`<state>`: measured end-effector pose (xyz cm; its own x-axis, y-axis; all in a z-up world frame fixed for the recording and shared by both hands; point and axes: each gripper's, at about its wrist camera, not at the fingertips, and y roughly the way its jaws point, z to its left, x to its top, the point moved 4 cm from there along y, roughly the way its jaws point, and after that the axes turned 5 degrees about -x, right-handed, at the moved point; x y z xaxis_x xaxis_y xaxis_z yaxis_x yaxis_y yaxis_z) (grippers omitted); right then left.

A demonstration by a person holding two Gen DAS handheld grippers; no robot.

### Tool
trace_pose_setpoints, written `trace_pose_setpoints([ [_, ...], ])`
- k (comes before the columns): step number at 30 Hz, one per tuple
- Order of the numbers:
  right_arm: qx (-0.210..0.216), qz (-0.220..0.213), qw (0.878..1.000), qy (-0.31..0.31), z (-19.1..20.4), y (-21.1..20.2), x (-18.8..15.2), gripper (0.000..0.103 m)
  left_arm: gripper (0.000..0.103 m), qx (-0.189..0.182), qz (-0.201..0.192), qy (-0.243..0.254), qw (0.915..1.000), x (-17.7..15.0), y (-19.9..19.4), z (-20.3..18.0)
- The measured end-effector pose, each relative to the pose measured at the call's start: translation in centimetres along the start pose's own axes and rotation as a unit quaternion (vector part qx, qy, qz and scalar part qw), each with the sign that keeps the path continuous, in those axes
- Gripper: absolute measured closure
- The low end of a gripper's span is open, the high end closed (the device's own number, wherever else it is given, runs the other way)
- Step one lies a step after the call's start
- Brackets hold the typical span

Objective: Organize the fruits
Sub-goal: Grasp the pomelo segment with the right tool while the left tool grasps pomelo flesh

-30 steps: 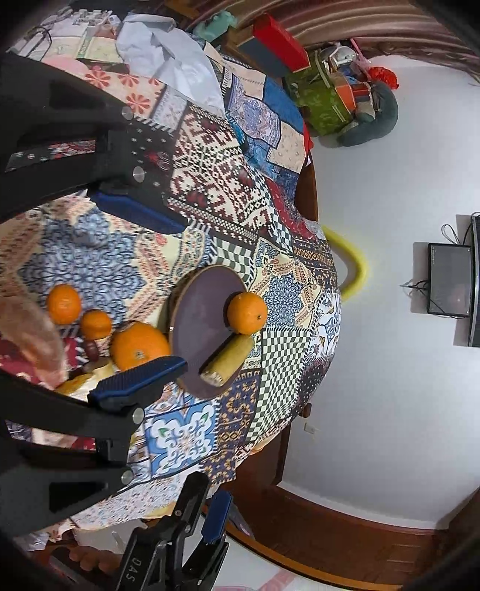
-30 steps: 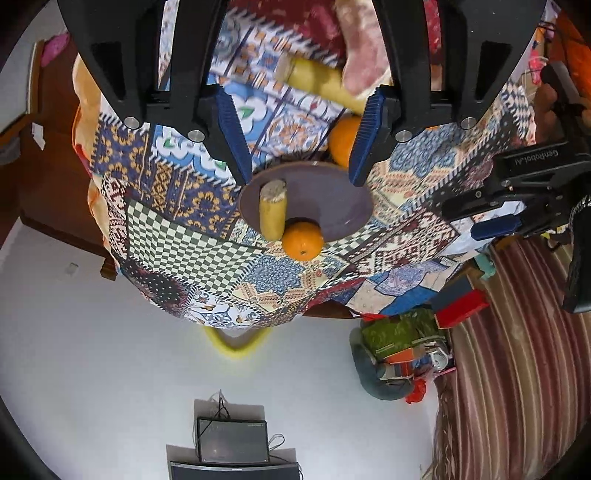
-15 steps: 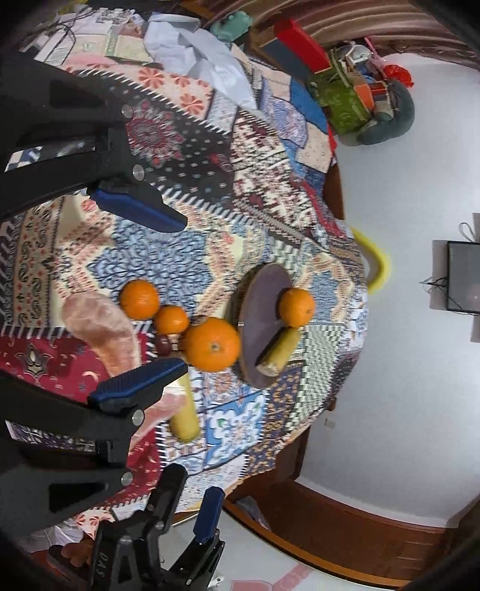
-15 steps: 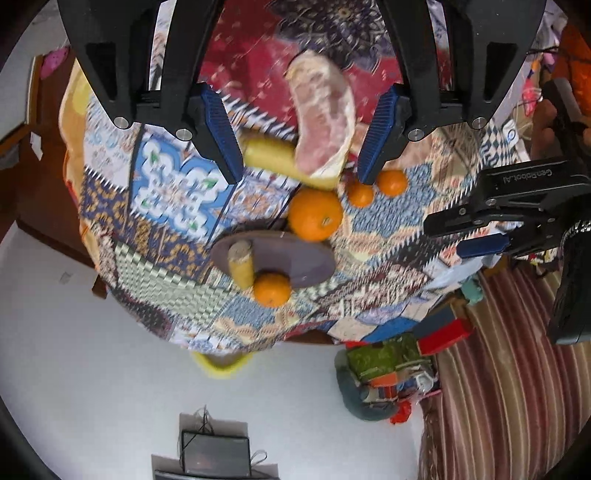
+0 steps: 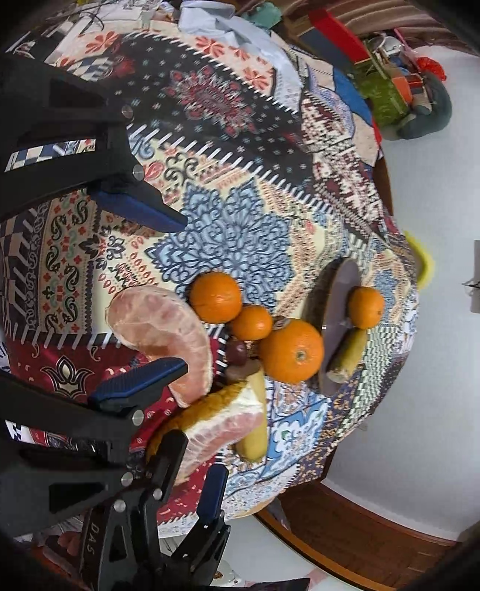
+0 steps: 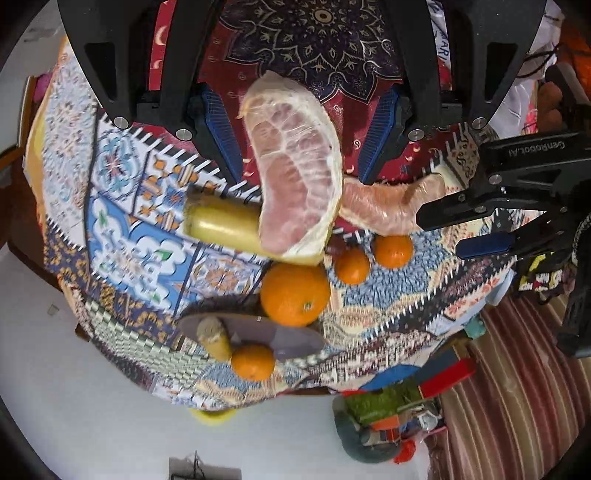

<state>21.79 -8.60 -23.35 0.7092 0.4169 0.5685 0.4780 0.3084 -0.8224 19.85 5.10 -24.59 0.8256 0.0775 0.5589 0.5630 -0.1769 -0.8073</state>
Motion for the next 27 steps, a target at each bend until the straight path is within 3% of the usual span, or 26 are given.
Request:
trace_pose_setpoints([
  [5, 0.0, 0.015, 1.0, -0.005, 0.3, 1.2, -0.7, 0.043, 0.033, -0.008, 0.013, -0.005, 0.9999, -0.6, 1.1, -0.2],
  [7, -0.001, 0.016, 1.0, -0.001, 0.0, 1.4, -0.9, 0.05, 0.033, -0.013, 0.013, -0.004, 0.9998, -0.6, 1.3, -0.5],
  [12, 0.011, 0.011, 1.0, 0.012, -0.9, 0.7, -1.1, 0.051, 0.034, -0.032, 0.012, 0.002, 0.9994, -0.7, 1.4, -1.2],
  [15, 0.008, 0.005, 1.0, 0.021, -1.6, 0.0, -1.4, 0.051, 0.042, -0.04, 0.018, 0.014, 0.9989, -1.0, 1.4, -1.9],
  [27, -0.018, -0.009, 0.998, 0.052, -5.4, -2.7, -2.9, 0.054, 0.045, -0.049, 0.036, 0.093, 0.9939, -2.9, 0.4, -5.3],
])
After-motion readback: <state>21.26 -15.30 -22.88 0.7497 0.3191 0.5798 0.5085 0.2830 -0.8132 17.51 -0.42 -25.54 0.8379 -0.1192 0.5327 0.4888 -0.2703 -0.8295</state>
